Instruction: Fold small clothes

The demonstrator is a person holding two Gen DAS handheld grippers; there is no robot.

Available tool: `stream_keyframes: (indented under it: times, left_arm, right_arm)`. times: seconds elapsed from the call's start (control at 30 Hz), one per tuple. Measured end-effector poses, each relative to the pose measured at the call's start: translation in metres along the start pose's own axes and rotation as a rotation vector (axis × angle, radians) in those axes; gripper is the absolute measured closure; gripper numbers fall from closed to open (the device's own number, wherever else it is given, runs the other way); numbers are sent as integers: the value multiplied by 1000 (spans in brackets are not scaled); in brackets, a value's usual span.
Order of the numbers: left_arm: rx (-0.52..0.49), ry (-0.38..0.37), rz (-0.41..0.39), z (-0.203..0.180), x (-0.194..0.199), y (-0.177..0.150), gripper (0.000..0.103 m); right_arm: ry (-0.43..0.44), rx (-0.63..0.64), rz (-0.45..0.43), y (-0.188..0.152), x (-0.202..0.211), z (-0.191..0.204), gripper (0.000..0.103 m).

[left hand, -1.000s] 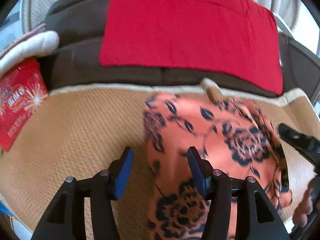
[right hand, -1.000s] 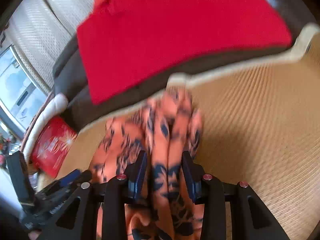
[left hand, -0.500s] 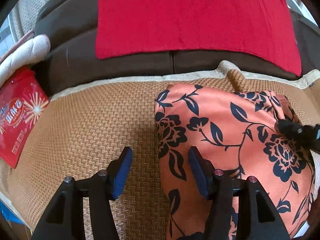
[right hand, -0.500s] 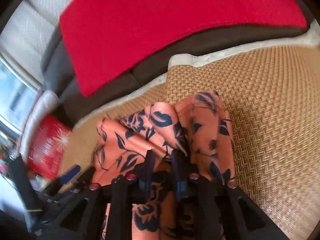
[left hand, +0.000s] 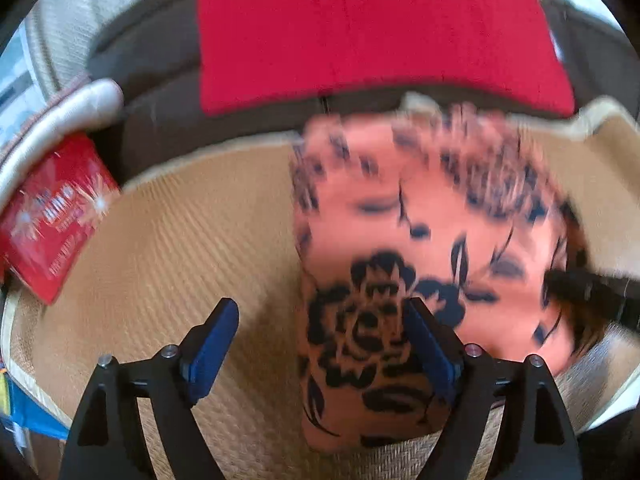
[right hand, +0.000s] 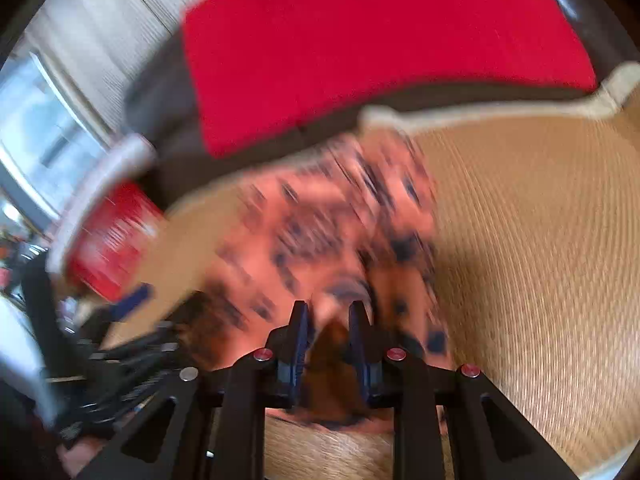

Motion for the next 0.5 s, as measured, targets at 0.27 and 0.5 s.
stream_keyframes:
  times: [0.27, 0.5]
  left_arm:
    - [39, 49, -95, 15, 41, 5, 16]
    - [54, 126, -228, 25, 128, 12, 16]
  right_arm:
    - [63, -38, -43, -2, 35, -1, 78]
    - [78, 53, -170, -13, 109, 32, 78]
Point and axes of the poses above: each gripper's, at about its wrist camera, not at the fingertips, and x roughly against the way its jaws point, z to its left, y to its top, the point moved 6 cm from there along -x, roughly the way its jaws point, and after that the axes turned 14 degrees about -x, right-handed, at the moved point
